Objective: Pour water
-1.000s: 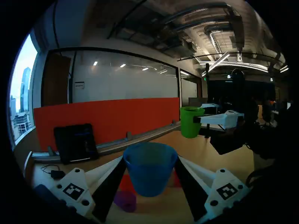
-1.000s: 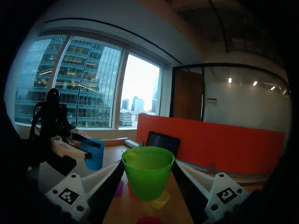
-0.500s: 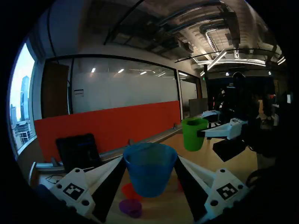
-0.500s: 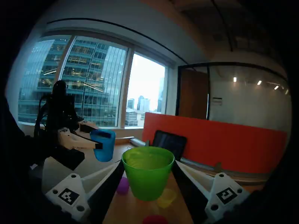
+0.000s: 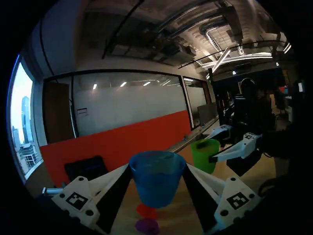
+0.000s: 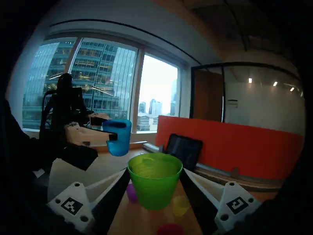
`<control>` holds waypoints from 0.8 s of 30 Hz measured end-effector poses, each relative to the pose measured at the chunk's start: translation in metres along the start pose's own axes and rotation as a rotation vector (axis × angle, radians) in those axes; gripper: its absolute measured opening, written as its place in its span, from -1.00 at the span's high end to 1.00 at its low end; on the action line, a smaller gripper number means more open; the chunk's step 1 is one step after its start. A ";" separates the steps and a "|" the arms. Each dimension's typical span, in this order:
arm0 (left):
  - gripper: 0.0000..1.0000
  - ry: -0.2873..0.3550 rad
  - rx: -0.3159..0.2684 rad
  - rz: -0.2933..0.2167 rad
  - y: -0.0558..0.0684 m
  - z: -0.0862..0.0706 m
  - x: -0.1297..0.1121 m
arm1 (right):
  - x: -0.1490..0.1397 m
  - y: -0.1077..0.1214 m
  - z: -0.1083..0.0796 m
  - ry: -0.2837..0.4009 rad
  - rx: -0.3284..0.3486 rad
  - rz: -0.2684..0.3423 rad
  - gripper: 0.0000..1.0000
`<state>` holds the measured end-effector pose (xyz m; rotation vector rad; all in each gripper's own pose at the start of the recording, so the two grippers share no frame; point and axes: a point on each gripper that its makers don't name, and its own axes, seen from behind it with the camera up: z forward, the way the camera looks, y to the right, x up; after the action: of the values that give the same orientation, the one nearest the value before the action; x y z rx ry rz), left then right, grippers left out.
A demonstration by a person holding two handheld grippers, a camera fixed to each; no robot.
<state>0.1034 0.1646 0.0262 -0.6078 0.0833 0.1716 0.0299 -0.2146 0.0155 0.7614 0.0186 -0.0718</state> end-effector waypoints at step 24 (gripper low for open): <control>-0.74 -0.004 0.057 0.227 -0.007 0.008 0.025 | -0.019 -0.033 0.013 -0.019 0.080 0.002 -0.83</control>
<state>0.1296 0.1672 0.0337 -0.5400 0.1528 0.3892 0.0090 -0.2459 0.0029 0.8404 -0.0030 -0.0787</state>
